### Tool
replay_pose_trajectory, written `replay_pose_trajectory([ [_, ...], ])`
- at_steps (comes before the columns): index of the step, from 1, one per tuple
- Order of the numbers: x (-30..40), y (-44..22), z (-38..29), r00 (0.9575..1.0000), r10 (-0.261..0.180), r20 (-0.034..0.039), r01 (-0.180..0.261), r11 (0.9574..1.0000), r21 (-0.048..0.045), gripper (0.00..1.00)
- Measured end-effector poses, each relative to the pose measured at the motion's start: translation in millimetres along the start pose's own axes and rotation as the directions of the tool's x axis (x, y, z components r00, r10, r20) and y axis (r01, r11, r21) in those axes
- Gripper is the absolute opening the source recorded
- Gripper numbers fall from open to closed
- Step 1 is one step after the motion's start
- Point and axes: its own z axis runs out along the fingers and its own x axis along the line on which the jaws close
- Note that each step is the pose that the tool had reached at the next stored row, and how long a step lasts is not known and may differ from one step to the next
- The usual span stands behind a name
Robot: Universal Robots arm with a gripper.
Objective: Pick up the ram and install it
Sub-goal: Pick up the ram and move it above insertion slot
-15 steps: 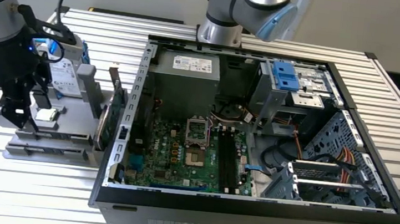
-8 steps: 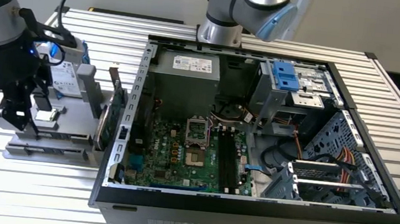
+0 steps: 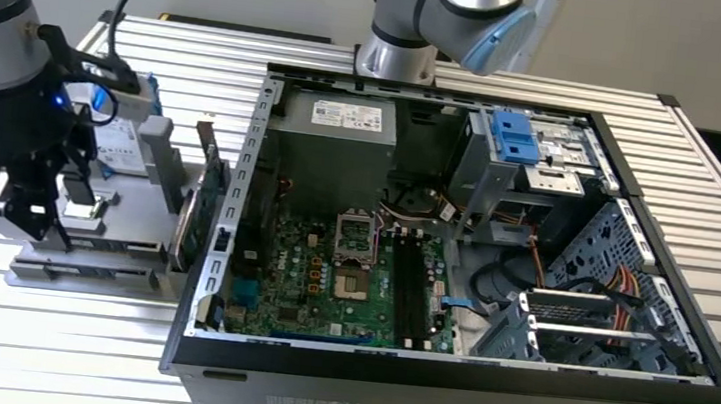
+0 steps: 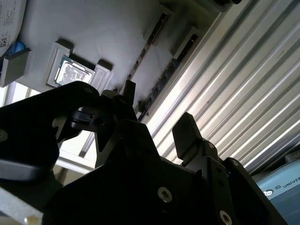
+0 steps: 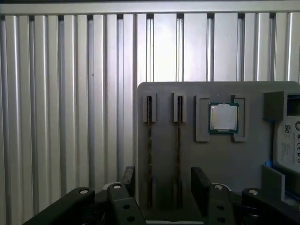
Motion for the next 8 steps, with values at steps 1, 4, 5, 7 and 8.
replay_pose_trajectory([
  [1, 0.0, 0.0, 0.6, 1.0000, 0.000, -0.0006, 0.000, 1.0000, 0.0000, 1.00],
  [4, -0.1, -0.1, 2.8, 1.0000, 0.000, -0.0017, 0.000, 1.0000, 0.0000, 1.00],
  [5, -0.1, -0.1, 3.5, 1.0000, 0.000, -0.0020, 0.000, 1.0000, 0.0000, 1.00],
  [7, -0.2, -0.1, 5.0, 1.0000, 0.000, -0.0022, 0.000, 1.0000, 0.0000, 1.00],
  [8, -0.2, -0.1, 6.0, 1.0000, 0.000, -0.0023, 0.000, 1.0000, 0.0000, 1.00],
])
